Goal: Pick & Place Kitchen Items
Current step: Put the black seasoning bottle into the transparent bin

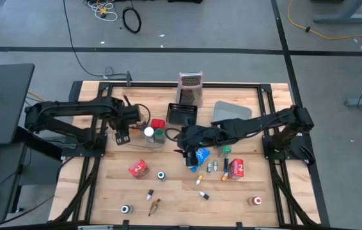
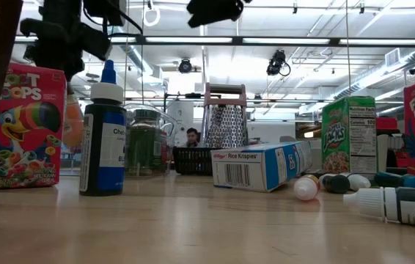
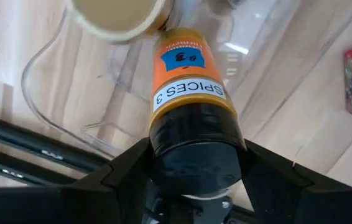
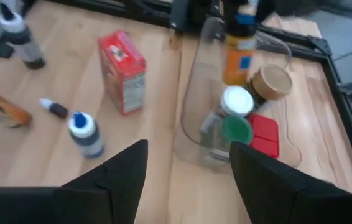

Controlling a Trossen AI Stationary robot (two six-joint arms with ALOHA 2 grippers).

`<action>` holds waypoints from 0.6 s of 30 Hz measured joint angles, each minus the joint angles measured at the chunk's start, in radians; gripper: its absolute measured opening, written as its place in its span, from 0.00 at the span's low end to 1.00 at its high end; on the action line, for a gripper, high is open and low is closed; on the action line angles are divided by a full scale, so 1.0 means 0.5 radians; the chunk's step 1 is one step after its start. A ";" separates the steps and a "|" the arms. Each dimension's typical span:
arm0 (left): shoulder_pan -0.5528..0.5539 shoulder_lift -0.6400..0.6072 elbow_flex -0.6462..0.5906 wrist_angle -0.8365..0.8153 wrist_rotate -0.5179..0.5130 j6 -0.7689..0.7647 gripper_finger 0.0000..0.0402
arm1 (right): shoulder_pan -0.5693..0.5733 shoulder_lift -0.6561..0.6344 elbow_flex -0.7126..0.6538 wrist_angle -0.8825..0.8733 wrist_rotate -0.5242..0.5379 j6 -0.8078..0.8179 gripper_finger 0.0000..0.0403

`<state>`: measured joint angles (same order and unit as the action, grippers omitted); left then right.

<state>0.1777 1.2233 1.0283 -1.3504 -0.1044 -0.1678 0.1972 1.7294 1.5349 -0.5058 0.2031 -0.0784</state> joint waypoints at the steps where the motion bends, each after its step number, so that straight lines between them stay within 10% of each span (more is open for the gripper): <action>1: 0.026 0.019 0.000 -0.002 -0.005 0.041 0.57 | 0.011 -0.008 0.000 0.004 -0.001 0.001 0.59; 18: 0.217 0.539 0.000 0.033 -0.473 0.445 0.66 | 0.042 -0.024 0.000 -0.031 -0.001 0.034 0.59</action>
<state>0.2863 1.4926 1.0283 -1.3341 -0.3409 0.0544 0.2180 1.7176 1.5349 -0.5213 0.2024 -0.0616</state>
